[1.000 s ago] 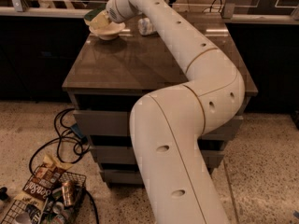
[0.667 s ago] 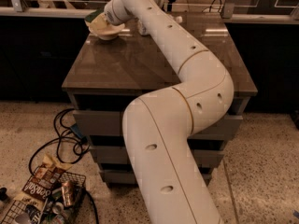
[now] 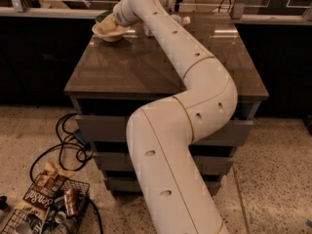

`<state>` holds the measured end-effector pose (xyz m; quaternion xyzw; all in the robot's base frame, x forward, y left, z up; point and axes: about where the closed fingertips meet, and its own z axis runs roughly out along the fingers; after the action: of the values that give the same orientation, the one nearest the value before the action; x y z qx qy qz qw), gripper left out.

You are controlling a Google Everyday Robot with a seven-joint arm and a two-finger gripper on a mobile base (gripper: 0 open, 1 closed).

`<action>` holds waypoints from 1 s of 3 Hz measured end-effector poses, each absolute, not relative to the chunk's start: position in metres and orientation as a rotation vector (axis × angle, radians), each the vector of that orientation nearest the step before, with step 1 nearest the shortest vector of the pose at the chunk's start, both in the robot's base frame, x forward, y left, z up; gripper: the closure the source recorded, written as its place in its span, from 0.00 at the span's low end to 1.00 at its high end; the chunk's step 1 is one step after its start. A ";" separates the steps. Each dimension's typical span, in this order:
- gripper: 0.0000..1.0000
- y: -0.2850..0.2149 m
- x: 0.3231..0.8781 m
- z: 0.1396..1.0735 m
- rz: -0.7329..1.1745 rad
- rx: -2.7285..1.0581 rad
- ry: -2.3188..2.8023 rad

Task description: Place sponge into paper bowl

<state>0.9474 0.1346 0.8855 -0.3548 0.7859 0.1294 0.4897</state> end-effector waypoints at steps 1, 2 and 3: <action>0.76 0.138 0.947 0.882 0.318 -0.869 1.912; 0.53 0.140 0.947 0.878 0.320 -0.872 1.915; 0.30 0.142 0.947 0.875 0.322 -0.875 1.918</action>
Offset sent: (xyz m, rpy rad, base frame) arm -0.0005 0.0028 -0.0032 -0.0018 0.0040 0.0053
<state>0.9471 0.1422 0.8751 -0.3590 0.7873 0.1324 0.4834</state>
